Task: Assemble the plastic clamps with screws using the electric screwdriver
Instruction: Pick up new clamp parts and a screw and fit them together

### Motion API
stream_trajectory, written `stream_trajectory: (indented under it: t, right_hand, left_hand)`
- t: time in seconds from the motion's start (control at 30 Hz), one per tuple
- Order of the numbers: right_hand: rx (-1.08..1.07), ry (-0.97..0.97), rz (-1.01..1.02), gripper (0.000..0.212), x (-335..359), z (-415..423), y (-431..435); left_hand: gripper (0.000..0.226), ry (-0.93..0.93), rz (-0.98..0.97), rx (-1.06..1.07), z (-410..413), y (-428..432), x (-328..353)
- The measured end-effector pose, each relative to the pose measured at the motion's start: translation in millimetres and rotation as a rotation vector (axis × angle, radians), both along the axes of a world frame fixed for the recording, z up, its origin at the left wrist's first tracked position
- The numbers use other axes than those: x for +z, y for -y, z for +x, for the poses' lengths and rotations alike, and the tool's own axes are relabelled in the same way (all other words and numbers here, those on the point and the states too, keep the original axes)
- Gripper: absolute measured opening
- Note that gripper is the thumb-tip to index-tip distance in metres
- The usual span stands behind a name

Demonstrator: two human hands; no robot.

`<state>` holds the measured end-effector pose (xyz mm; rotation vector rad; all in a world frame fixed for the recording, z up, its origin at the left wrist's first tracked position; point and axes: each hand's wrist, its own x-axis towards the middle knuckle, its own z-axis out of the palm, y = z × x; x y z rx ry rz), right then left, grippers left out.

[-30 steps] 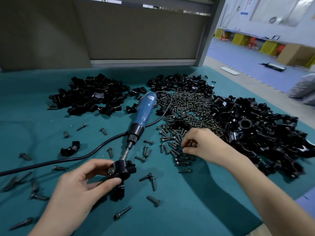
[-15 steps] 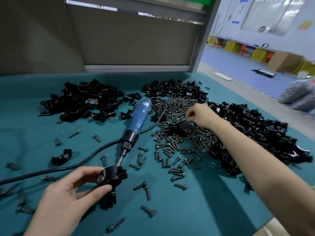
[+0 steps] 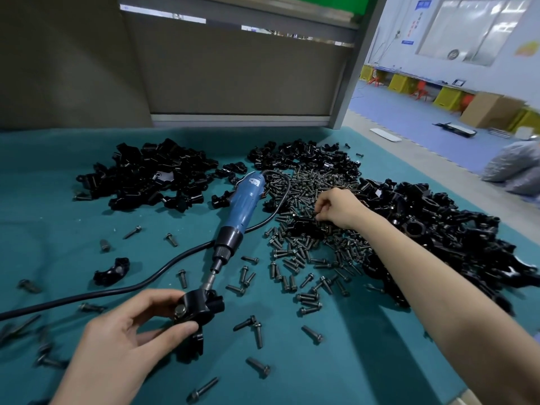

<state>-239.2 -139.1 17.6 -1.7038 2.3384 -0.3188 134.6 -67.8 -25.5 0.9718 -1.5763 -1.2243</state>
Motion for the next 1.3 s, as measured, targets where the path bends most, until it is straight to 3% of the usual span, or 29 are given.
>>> stream_trajectory:
  t: [0.63,0.8,1.0,1.2,1.3]
  right_hand:
    - [0.176,-0.065,0.098,0.015,5.2,-1.1,0.0]
    - [0.051,0.099,-0.103,0.018,11.8,-13.3,-6.4]
    - [0.080,0.008,0.088,0.014,3.8,-10.9,-9.1]
    - [0.061,0.045,0.059,0.026,0.8,-8.3,-7.9]
    - [0.005,0.075,0.009,0.018,1.5,-11.8,-8.3]
  left_hand:
    - [0.036,0.072,-0.023,-0.012,5.1,4.1,0.1]
    - [0.038,0.093,-0.038,-0.016,5.6,3.3,-3.3]
    - [0.039,0.083,-0.044,0.006,5.8,5.8,-4.2]
    - [0.037,0.088,-0.056,-0.002,4.7,4.8,-3.6]
    - [0.037,0.087,-0.054,0.000,4.9,4.4,-3.3]
